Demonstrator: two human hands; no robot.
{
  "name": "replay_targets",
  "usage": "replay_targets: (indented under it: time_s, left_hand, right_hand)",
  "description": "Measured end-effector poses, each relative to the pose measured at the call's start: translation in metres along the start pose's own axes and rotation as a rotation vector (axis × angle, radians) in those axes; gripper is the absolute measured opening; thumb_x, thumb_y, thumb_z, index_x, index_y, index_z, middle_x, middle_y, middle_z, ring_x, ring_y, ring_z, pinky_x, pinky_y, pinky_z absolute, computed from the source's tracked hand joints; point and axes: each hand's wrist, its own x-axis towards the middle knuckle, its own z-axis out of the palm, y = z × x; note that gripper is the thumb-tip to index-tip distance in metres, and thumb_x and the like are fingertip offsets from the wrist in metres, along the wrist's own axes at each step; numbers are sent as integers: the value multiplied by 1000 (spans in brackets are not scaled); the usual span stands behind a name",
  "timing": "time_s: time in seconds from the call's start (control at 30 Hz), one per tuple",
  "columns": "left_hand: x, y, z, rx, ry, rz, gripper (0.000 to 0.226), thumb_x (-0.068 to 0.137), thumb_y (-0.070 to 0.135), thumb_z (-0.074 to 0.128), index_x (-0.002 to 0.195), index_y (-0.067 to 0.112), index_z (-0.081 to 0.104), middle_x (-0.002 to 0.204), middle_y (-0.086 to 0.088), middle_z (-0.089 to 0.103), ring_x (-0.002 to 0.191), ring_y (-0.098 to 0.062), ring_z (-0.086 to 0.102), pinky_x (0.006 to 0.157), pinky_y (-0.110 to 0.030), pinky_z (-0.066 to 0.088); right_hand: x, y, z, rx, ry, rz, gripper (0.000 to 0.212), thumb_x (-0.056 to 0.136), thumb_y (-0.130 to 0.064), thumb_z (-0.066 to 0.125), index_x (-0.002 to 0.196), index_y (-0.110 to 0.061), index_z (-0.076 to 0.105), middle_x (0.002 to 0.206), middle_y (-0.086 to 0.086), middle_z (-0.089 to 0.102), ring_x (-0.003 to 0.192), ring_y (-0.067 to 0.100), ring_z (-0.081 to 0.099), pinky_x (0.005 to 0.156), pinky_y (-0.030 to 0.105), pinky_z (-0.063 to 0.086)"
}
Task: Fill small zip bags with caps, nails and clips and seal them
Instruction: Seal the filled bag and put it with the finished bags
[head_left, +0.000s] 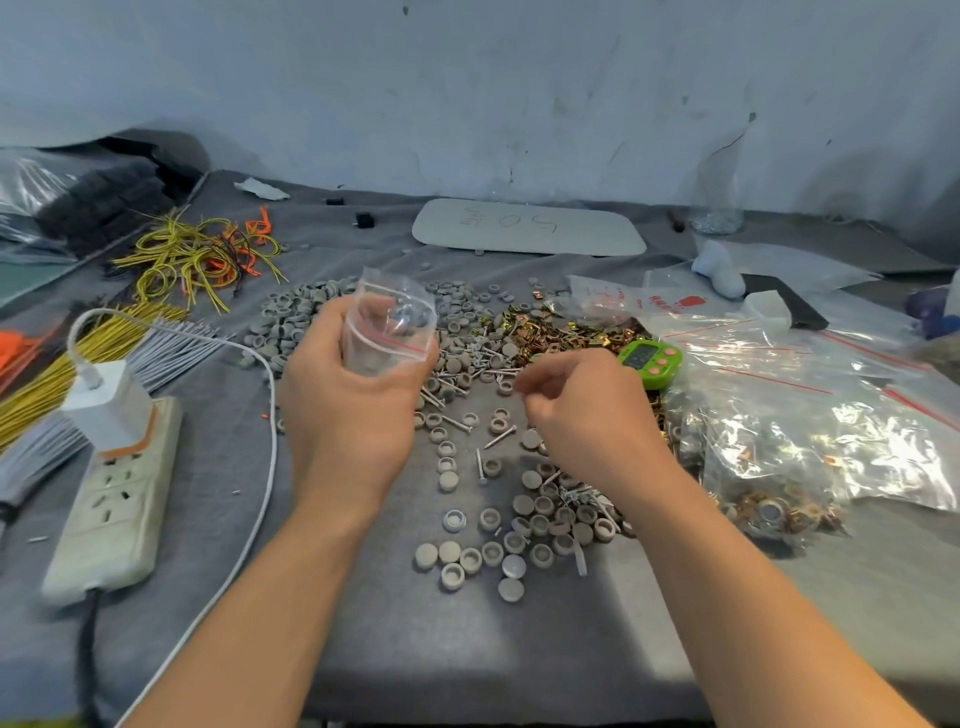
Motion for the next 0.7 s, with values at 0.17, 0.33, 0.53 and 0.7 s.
replay_targets:
  time_s: [0.17, 0.33, 0.53, 0.7]
  left_hand:
    - [-4, -17, -5, 454, -298, -68, 32, 78, 36, 86, 103, 32, 67, 92, 13, 70, 88, -16, 66, 76, -36, 53]
    - [-1, -27, -12, 345, -417, -194, 35, 72, 34, 90, 96, 38, 66, 82, 21, 70, 74, 4, 63, 61, -23, 42]
    - [-4, -25, -15, 197, -479, -156, 44, 69, 31, 92, 102, 42, 65, 93, 27, 71, 80, 3, 67, 65, -19, 48]
    - [-1, -28, -16, 143, -462, -146, 45, 69, 25, 92, 99, 42, 65, 93, 23, 72, 80, -1, 69, 63, -10, 49]
  right_hand:
    - [6, 1, 7, -328, -281, 33, 42, 88, 2, 60, 107, -31, 78, 112, 3, 76, 102, 24, 72, 92, 40, 59]
    - [5, -8, 10, -436, -425, 25, 58, 87, 7, 49, 123, -31, 74, 119, 5, 74, 110, 26, 69, 95, 41, 58]
    - [6, -9, 11, -483, -459, 12, 56, 88, 6, 51, 124, -33, 72, 120, 4, 71, 109, 27, 68, 93, 40, 57]
    - [9, 1, 18, -511, -324, -24, 11, 91, -21, 73, 101, -24, 72, 96, 4, 72, 93, 29, 69, 84, 42, 59]
